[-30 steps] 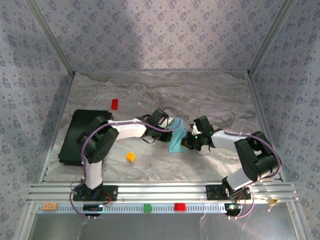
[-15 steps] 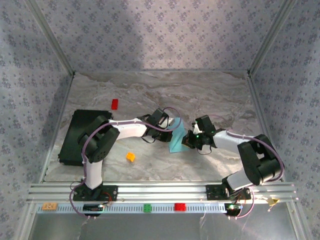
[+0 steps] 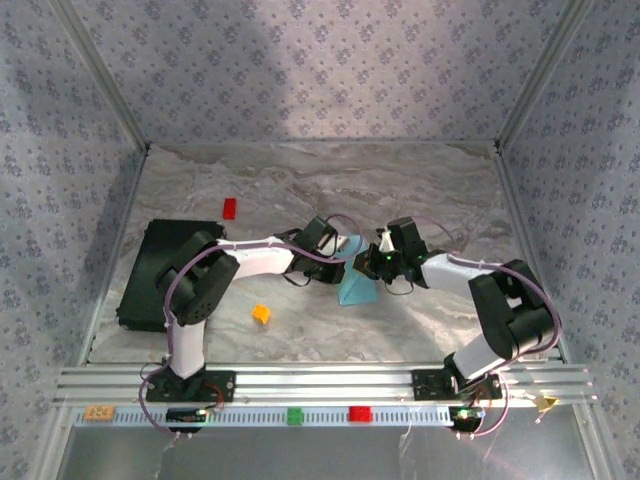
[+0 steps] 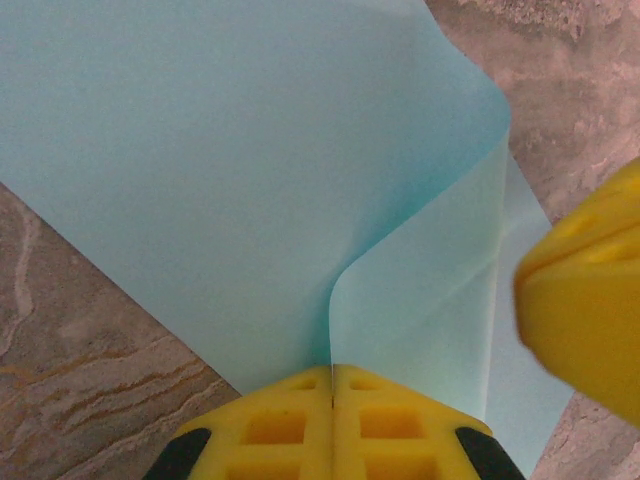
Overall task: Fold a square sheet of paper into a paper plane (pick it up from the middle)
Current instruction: Fold the triangle a second time at the center of the table.
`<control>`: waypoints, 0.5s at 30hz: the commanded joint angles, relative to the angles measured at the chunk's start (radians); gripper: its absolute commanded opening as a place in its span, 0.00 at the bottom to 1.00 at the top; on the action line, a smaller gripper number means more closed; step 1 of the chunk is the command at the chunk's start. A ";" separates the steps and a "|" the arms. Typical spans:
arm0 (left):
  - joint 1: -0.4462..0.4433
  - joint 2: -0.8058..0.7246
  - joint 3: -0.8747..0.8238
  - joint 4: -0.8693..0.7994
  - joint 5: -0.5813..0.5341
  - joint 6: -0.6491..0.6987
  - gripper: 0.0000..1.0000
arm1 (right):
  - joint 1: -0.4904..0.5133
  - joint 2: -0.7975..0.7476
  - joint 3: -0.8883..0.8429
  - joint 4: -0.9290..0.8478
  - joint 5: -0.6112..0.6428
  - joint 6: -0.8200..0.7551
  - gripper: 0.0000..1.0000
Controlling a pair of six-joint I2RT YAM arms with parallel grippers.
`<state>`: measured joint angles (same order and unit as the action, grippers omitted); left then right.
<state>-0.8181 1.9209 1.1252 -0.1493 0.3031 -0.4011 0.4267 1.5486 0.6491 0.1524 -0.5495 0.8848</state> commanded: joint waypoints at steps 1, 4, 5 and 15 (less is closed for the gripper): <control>0.008 0.026 0.021 -0.020 0.016 0.019 0.00 | 0.009 0.052 0.018 0.073 -0.040 0.044 0.02; 0.008 0.027 0.021 -0.022 0.017 0.020 0.00 | 0.014 0.081 0.009 0.079 -0.039 0.043 0.02; 0.008 0.027 0.021 -0.022 0.017 0.020 0.00 | 0.012 0.087 0.006 0.078 -0.037 0.040 0.02; 0.007 0.034 0.026 -0.036 0.019 0.027 0.00 | -0.015 0.127 -0.129 0.123 -0.007 0.021 0.02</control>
<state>-0.8169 1.9278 1.1320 -0.1535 0.3115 -0.4000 0.4202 1.6447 0.5640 0.2722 -0.5751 0.9089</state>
